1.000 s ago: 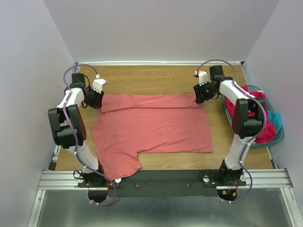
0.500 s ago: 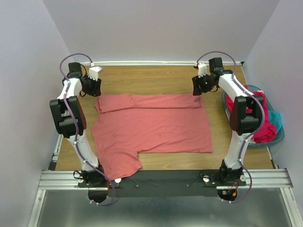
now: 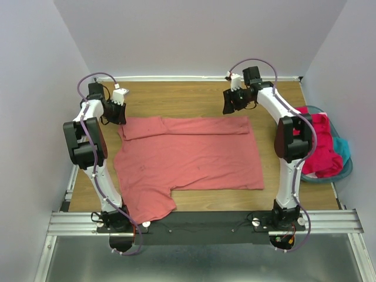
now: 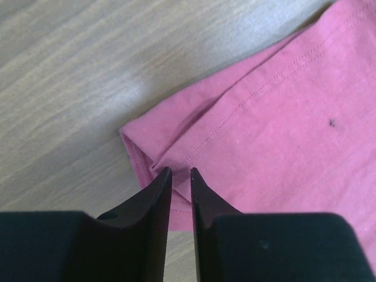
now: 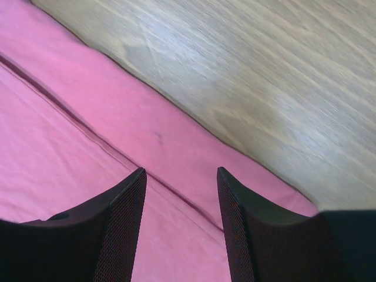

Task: Fold and stack the t-shirts
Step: Fold the flattened tshirt in 1/3 of the way

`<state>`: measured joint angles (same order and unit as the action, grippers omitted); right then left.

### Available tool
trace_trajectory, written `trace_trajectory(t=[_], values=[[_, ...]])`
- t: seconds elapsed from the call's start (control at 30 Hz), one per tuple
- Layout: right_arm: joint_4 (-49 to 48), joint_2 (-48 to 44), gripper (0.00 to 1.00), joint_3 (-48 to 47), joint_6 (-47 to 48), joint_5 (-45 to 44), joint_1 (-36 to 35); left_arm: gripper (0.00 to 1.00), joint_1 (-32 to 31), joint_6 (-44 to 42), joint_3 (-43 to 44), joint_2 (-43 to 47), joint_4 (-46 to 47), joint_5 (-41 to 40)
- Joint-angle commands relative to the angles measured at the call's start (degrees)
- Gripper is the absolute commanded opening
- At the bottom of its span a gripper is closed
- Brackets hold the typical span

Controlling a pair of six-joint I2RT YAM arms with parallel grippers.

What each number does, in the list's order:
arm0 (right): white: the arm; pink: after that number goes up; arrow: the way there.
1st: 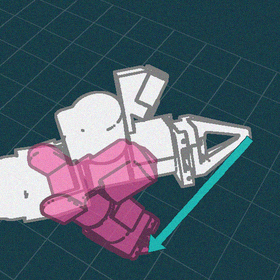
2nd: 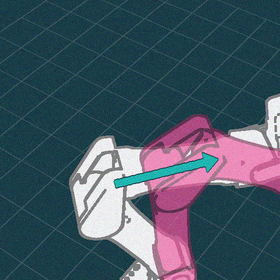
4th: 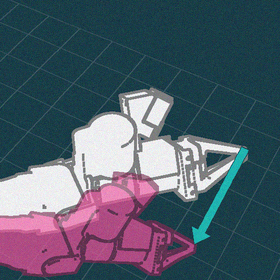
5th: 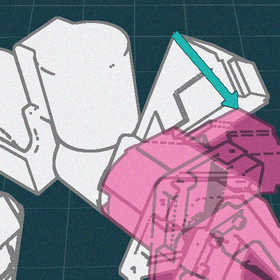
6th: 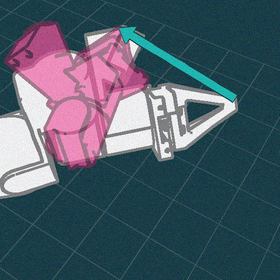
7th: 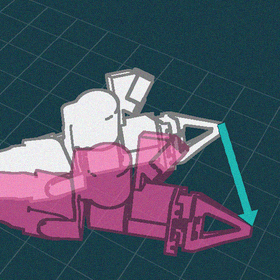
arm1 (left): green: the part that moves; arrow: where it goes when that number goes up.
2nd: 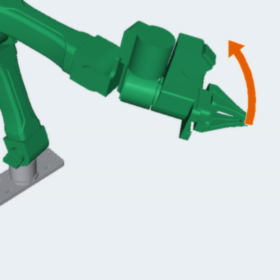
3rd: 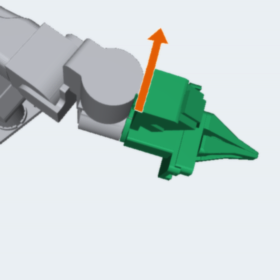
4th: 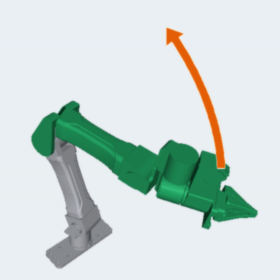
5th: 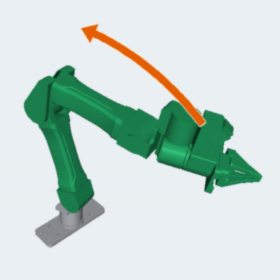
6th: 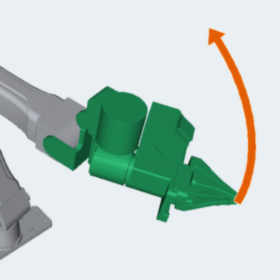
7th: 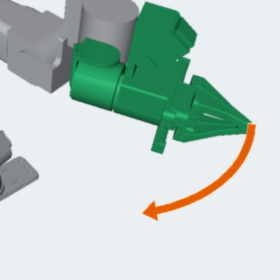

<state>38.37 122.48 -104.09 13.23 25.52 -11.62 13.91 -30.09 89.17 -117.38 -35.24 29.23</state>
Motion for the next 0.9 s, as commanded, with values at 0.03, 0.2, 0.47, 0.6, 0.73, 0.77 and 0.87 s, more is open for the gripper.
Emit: trace_trajectory(t=[0.03, 0.2, 0.47, 0.6, 0.73, 0.77, 0.87], values=[[0.22, 4.25, 0.58, -5.32, -3.74, 4.27, -3.58, 0.24, 0.41, 0.47, -0.75, 0.93, 0.79, 1.18], [-1.63, 8.56, 0.57, -11.56, -8.3, 4.63, -7.53, 0.31, 0.76, 1.61, -1.01, 2.33, 2.37, 0.21], [-9.27, 16.82, 0.58, -23.77, -18.76, 5.16, -13.07, 0.38, 1.91, 3.01, -2.24, 3.21, 3.25, 0.47], [-12.08, 22.61, 0.58, -28.26, -23.06, 3.49, -17.2, 0.4, 2.35, 4.85, -2.42, 3.65, 4.13, 1.61], [-17.87, 26.58, 0.58, -30.73, -28.25, 2.35, -19.93, 0.41, 2.79, 6.44, -1.8, 3.39, 4.65, 3.19], [-18.67, 27.28, 0.58, -31.25, -29.39, 1.73, -20.37, 0.41, 2.79, 6.7, -1.63, 3.39, 4.75, 3.37], [-21.58, 29.57, 0.58, -32.75, -32.39, 0.5, -21.87, 0.41, 2.96, 7.32, -1.28, 3.13, 5.18, 3.9]])
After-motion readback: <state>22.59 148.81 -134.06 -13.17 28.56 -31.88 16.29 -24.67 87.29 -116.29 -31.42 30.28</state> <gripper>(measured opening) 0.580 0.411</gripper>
